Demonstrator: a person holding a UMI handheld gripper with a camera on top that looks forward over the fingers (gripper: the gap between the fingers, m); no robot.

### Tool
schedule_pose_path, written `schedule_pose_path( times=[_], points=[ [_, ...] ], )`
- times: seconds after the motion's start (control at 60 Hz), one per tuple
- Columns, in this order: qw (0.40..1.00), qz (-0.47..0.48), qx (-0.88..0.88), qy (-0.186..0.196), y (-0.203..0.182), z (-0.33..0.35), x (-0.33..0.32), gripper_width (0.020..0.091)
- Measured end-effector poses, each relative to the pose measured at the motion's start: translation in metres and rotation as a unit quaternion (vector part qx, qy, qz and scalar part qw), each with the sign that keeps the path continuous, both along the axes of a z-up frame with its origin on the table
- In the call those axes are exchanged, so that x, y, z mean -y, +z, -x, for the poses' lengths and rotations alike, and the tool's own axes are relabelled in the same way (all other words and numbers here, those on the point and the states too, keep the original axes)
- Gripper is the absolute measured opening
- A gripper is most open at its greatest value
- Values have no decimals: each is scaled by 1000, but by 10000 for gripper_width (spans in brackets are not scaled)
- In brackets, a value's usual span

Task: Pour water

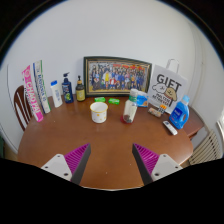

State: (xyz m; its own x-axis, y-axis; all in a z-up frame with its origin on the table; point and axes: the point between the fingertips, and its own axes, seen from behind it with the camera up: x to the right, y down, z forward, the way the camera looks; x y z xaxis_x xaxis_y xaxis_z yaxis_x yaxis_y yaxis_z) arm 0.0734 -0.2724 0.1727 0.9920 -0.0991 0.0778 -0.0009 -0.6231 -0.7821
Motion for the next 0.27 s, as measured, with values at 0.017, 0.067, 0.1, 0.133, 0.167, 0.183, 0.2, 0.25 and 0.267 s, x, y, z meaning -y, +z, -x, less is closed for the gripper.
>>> schedule_pose_path(
  times=[0.017,0.067,0.1,0.133,0.167,0.183,0.2,0.25,0.267],
  points=[
    [1000,-1,0,1,1,2,1,856],
    [1000,-2,-1,4,2,8,4,854],
    [1000,-2,-2,6,3,11,4,856],
    [1000,-2,1,6,4,13,6,853],
    [1000,-2,5,5,6,13,6,857],
    [1000,-3,6,5,7,13,6,858],
    [1000,-4,7,4,8,14,6,857],
    [1000,-9,9,4,11,16,6,852],
    [1000,-10,10,5,12,17,5,852]
  ],
)
